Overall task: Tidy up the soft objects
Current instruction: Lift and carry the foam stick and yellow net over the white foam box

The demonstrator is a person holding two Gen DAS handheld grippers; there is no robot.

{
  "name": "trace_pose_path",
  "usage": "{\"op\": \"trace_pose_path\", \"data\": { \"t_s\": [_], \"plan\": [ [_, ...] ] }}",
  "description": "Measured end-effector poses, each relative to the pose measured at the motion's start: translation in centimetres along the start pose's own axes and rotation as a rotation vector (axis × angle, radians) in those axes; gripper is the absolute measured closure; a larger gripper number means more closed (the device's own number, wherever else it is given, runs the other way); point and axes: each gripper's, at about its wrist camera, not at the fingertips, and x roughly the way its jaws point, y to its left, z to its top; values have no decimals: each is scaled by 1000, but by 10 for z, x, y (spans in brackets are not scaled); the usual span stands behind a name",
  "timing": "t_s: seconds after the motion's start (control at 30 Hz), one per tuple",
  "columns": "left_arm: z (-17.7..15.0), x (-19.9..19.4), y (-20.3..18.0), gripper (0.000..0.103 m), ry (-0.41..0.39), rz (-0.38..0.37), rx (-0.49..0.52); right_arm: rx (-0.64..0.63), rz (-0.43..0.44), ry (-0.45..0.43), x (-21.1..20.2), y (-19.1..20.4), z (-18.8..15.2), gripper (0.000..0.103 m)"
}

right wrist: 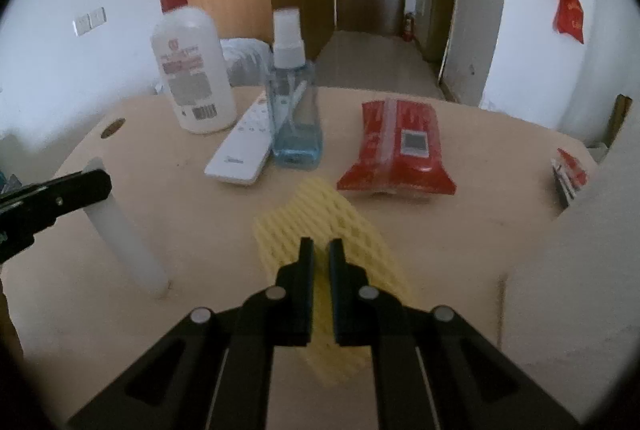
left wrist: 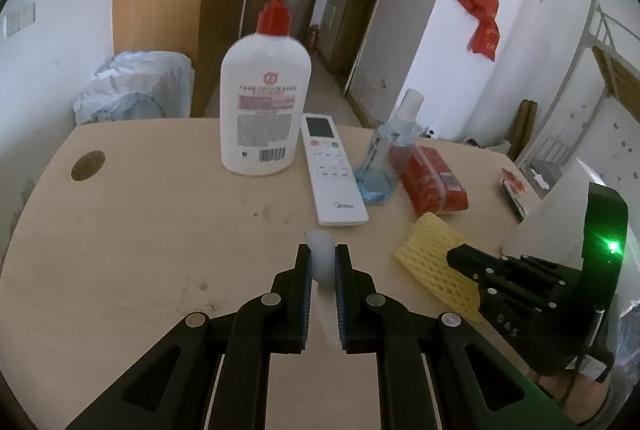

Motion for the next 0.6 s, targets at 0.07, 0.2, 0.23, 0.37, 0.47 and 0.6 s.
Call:
{"op": "trace_pose_path", "data": {
  "t_s": [0.07,0.2,0.23,0.37,0.47,0.6],
  "plan": [
    [1,-5,-2,92,-13,-5,4,13,10,-12,-6,-3,1,94],
    [2,-15,-4,92,-39,-9,9,27,28,-34,-14,-7,3,94],
    [2,-17,-4,92,-43,-10,10,35,34,-48,-19,-9,3,94],
    [2,-26,-7,92,-56,-17,22,45,48,-100,-39,-7,4,94],
    [2,-42,-16,92,-101,-16,51,46,51,-135,-54,-6,2,94],
    [-3,-62,-23,92,-134,-33,69,56,71,-170,-69,-3,-3,94]
  ]
}}
